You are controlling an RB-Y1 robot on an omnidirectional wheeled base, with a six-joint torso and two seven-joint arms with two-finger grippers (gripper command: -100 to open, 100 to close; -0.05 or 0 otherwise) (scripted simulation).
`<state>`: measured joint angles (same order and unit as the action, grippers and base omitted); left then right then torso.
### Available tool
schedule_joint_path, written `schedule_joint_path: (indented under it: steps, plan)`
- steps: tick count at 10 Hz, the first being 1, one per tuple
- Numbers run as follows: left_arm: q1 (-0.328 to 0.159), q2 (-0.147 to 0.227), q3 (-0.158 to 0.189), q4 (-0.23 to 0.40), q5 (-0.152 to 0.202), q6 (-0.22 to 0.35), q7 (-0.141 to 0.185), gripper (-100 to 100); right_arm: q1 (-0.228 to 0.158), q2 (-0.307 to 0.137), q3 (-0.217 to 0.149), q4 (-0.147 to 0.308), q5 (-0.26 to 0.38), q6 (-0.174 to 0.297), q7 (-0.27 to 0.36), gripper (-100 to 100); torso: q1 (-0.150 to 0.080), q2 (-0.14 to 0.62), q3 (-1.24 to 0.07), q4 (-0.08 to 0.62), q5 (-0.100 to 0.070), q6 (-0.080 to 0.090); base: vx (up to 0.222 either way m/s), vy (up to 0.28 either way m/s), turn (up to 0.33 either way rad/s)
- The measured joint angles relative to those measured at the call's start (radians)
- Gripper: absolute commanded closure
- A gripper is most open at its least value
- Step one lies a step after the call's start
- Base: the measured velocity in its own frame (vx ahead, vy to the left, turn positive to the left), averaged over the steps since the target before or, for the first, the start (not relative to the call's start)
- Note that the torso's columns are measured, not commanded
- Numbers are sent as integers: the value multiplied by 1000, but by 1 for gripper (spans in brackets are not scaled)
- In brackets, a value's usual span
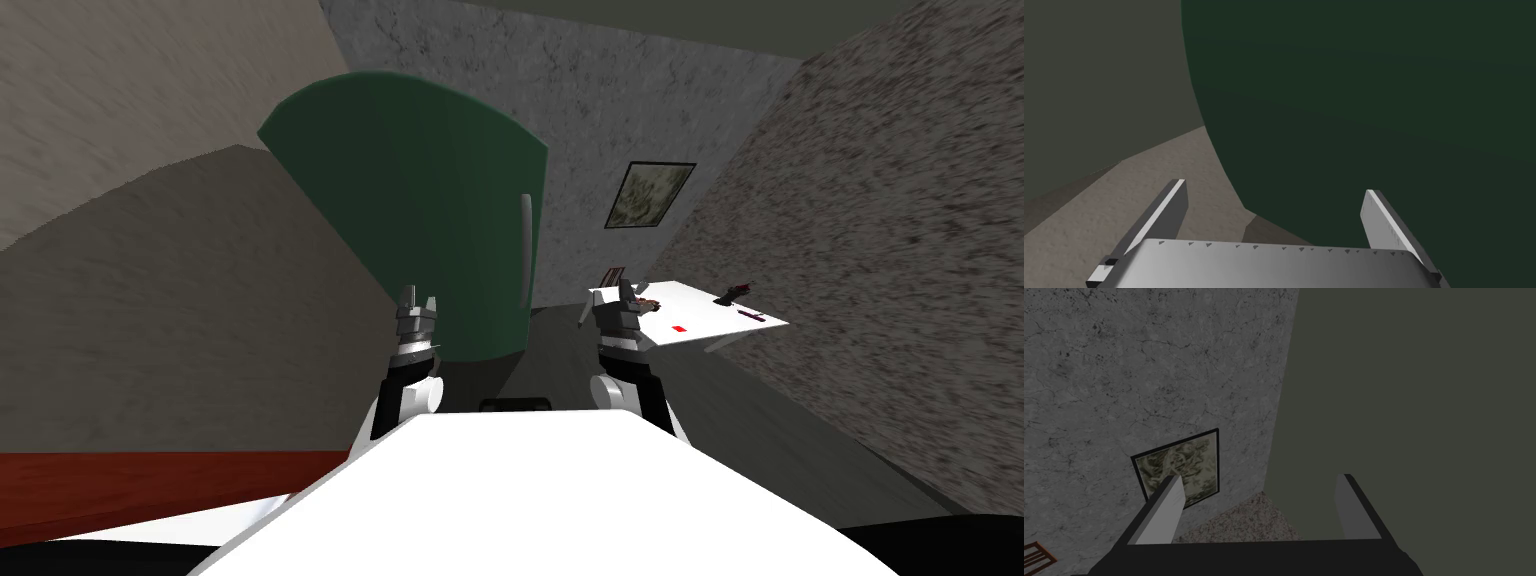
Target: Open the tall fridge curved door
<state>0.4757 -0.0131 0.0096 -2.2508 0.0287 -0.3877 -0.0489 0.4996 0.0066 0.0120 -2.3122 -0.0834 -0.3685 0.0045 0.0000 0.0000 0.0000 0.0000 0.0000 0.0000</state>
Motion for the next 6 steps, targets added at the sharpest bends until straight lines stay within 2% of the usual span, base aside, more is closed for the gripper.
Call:
schedule_joint_path:
  steps: [2, 6]
  plan:
    - [0, 0, 0, 0, 0, 0, 0, 0, 0, 0, 0, 0, 0, 0, 0, 0, 0, 104, -209, 105, 0, 0, 0, 0, 0]
    - [0, 0, 0, 0, 0, 0, 0, 0, 0, 0, 0, 0, 0, 0, 0, 0, 0, 396, -792, 396, 0, 0, 0, 0, 0]
